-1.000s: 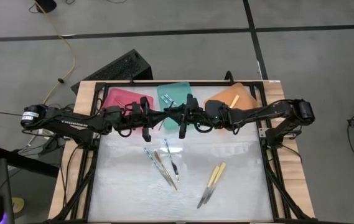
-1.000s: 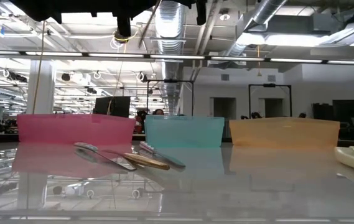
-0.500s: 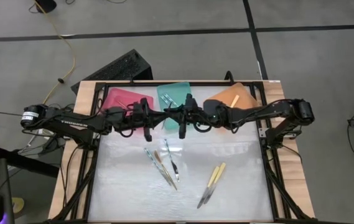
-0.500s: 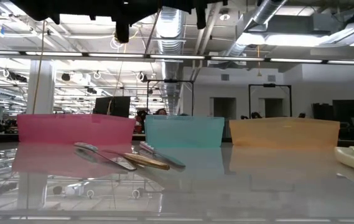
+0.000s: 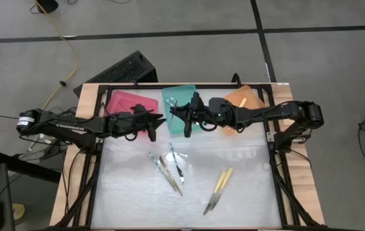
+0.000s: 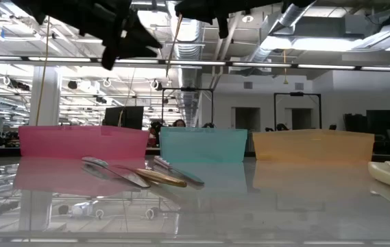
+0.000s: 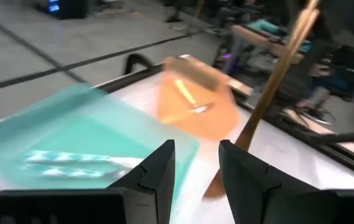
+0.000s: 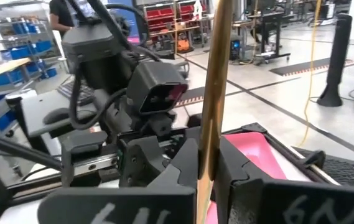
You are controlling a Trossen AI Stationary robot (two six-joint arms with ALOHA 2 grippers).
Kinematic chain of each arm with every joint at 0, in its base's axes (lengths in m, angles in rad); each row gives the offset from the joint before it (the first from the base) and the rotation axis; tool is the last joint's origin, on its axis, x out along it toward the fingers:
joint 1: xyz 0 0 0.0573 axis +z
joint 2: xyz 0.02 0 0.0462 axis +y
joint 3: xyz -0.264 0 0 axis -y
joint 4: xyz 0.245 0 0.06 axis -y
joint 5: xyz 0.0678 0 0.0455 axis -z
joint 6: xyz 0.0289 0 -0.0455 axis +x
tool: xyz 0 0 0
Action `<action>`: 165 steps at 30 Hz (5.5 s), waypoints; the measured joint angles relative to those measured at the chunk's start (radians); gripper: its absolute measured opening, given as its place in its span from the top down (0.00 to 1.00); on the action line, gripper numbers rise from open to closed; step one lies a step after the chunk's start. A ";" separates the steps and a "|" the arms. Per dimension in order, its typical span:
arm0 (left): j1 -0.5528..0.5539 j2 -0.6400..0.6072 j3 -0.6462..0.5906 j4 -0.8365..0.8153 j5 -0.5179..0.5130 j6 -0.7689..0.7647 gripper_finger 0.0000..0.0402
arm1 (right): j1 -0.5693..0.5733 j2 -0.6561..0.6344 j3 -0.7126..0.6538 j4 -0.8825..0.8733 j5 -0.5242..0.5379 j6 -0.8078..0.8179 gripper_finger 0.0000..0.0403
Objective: Sort silverware by color (type)
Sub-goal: Put the gold knife into the red bin, then put the white and blue knife into the green bin
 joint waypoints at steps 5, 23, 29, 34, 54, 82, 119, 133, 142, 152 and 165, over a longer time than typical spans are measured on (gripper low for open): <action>0.000 -0.074 0.000 -0.089 -0.009 -0.050 0.73 | -0.032 0.009 0.000 0.012 0.000 0.001 0.94; -0.023 -0.428 -0.001 -0.101 -0.030 -0.042 0.73 | -0.176 0.144 0.054 0.170 -0.029 0.287 0.94; -0.023 -0.540 0.000 -0.099 -0.053 0.034 0.73 | -0.193 0.303 0.254 0.038 -0.116 0.452 0.94; -0.022 -0.613 0.000 -0.101 -0.088 0.066 0.73 | -0.215 0.449 0.509 -0.144 -0.206 0.504 0.94; -0.023 -0.675 0.000 -0.229 -0.086 0.013 0.73 | -0.226 0.926 1.183 -0.553 -0.399 0.467 0.94; -0.023 -0.675 0.000 -0.263 -0.145 0.003 0.73 | -0.182 0.924 1.183 -0.593 -0.080 -0.011 0.94; -0.023 -0.675 0.000 -0.304 -0.188 -0.014 0.73 | -0.160 0.985 1.186 -0.617 -0.051 -0.160 0.85; -0.023 -0.675 0.000 -0.304 -0.188 -0.011 0.73 | -0.160 0.989 1.182 -0.615 -0.051 -0.162 0.80; -0.023 -0.675 0.000 -0.317 -0.212 -0.008 0.73 | -0.159 0.986 1.183 -0.612 -0.052 -0.102 0.80; -0.023 -0.675 0.000 -0.235 -0.211 0.011 0.73 | -0.166 0.839 1.184 -0.635 -0.078 -0.085 0.80; -0.023 -0.675 0.000 -0.226 -0.188 -0.007 0.73 | -0.170 0.459 1.185 -1.213 -0.079 -0.370 0.80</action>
